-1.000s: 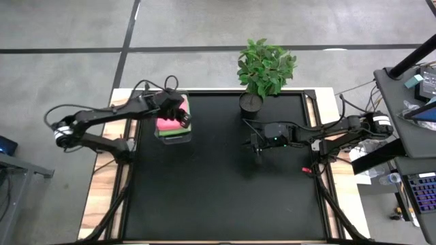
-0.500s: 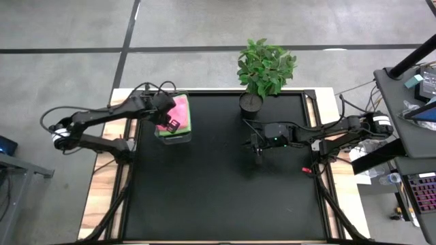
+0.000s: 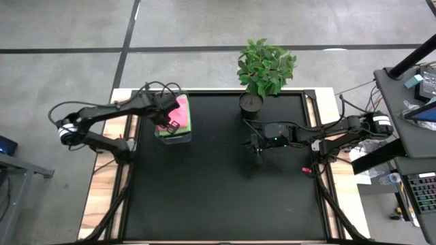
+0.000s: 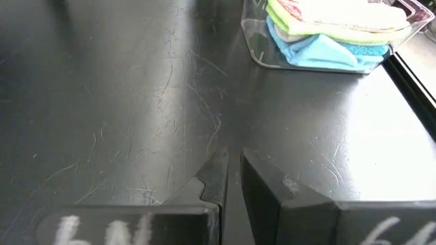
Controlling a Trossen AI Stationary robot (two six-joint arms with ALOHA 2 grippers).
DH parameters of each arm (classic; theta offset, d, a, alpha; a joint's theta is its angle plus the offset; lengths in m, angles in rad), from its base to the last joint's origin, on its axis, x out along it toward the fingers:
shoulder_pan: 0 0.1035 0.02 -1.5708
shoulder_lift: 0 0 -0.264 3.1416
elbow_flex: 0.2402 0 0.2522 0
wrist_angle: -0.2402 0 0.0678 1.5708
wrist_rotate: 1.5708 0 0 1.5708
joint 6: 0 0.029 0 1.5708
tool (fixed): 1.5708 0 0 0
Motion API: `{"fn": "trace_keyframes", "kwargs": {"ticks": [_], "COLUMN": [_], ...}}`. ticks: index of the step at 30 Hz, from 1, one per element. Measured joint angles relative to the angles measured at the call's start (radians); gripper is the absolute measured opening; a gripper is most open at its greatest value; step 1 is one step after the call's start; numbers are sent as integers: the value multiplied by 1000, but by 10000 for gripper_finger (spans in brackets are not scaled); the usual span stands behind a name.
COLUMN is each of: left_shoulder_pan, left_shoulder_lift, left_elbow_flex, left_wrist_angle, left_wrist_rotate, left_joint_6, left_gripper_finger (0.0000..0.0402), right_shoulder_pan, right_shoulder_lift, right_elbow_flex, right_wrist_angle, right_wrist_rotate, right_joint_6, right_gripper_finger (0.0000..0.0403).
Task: Fold microfiber towels
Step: Put the red micro fiber towel into the bin, then return to Home Position
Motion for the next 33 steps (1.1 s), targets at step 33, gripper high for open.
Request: {"fn": "trace_keyframes", "kwargs": {"ticks": [33], "left_shoulder_pan": [-118], "left_shoulder_lift": [-59], "left_elbow_flex": [11], "left_wrist_angle": [35], "left_wrist_rotate": [-79], "left_joint_6": [-34], "left_gripper_finger": [0], "right_shoulder_pan": [0], "right_shoulder_lift": [-10], "right_elbow_flex": [-91], "right_wrist_angle": [157], "right_wrist_rotate": [-8], "right_joint_6": [-61], "right_gripper_finger": [34]}}
